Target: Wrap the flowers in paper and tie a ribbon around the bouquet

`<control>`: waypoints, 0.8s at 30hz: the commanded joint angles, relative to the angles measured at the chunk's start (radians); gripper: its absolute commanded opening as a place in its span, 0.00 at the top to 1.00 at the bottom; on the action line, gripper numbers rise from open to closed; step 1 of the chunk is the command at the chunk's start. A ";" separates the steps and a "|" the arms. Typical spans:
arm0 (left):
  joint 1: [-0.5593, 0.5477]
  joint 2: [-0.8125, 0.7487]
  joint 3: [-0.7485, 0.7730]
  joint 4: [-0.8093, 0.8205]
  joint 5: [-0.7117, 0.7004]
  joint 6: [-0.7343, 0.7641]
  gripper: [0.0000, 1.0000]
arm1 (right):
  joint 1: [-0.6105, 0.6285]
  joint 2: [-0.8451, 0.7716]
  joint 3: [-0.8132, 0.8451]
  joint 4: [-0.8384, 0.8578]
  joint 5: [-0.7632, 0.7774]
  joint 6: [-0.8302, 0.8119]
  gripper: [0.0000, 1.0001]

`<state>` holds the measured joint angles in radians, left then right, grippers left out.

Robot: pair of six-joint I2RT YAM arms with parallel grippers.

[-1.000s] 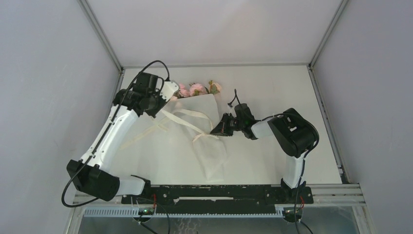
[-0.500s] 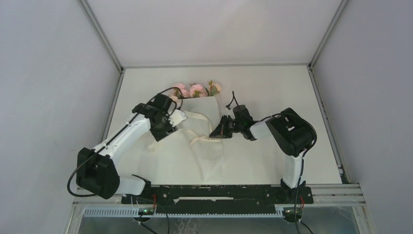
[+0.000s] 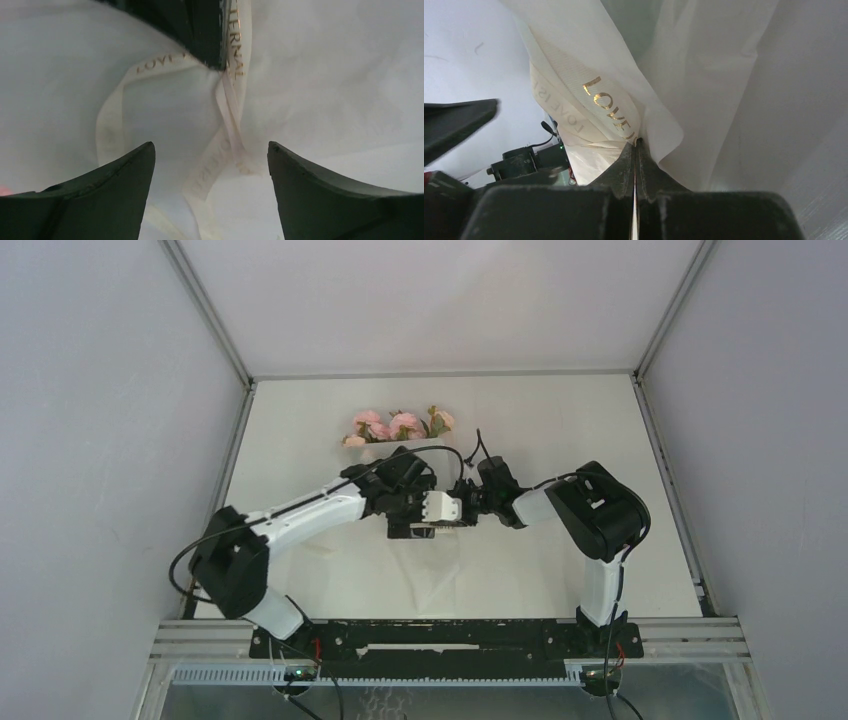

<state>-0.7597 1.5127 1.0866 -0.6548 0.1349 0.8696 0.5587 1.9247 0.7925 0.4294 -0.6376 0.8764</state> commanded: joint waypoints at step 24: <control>0.005 0.052 0.101 0.032 0.162 -0.065 1.00 | 0.020 -0.085 0.017 -0.192 -0.175 -0.195 0.88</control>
<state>-0.7727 1.6939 1.1046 -0.6010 0.1936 0.8764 0.5667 1.9030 0.7940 0.3397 -0.7296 0.8085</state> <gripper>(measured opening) 0.006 0.088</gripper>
